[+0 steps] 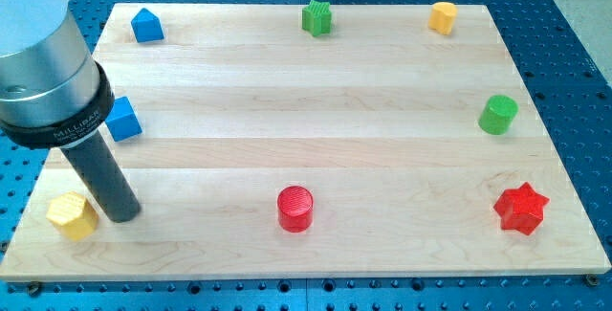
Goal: Slide the red star closer to the red circle
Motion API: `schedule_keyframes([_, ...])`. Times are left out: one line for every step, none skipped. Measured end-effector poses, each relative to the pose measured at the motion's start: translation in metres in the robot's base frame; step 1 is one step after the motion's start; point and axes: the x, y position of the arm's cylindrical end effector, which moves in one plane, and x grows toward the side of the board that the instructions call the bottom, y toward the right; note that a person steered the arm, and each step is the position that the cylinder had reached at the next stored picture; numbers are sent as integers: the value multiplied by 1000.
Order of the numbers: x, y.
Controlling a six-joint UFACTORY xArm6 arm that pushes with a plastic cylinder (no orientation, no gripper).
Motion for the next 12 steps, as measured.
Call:
schedule_keyframes([0,0])
schedule_keyframes([2,0])
schedule_keyframes([2,5])
schedule_keyframes([4,13])
schedule_keyframes([1,72])
schedule_keyframes([-18,127])
schedule_keyframes([-46,146])
schedule_keyframes([-69,163])
schedule_keyframes([-83,182])
schedule_keyframes([-93,199])
schedule_keyframes([-93,215])
schedule_keyframes([-93,256])
